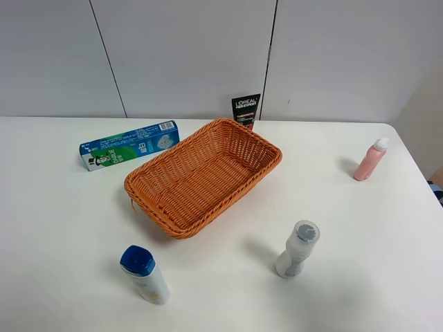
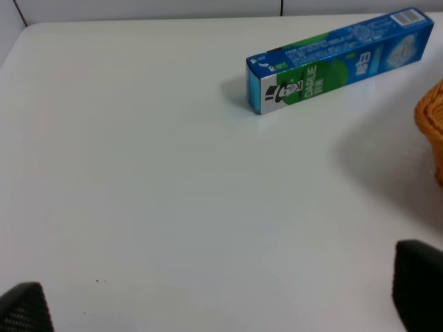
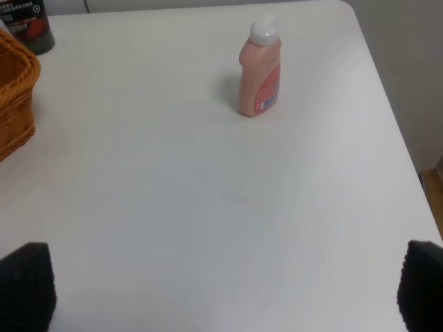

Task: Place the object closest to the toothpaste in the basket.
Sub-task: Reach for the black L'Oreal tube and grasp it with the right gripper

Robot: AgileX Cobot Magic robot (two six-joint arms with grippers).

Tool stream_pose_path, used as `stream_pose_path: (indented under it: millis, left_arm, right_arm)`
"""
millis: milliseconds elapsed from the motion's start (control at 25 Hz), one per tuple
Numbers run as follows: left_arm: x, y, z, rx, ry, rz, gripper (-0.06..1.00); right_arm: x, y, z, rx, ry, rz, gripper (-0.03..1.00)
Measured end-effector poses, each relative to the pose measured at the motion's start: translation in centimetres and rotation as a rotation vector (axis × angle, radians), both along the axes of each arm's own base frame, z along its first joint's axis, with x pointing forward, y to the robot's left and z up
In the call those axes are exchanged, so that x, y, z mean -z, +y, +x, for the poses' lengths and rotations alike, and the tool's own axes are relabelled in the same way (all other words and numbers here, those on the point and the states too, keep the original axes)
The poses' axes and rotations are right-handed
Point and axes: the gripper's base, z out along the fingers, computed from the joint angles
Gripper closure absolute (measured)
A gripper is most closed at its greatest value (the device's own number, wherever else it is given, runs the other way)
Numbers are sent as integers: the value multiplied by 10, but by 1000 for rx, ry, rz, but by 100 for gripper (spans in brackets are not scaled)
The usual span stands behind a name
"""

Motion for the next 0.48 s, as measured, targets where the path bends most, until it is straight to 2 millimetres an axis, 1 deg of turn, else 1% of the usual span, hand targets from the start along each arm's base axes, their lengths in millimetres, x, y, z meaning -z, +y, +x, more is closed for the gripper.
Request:
stream_pose_path:
  millis: [480]
  left_arm:
    - [0, 0, 0, 0, 0, 0, -5]
  right_arm:
    - [0, 0, 0, 0, 0, 0, -3]
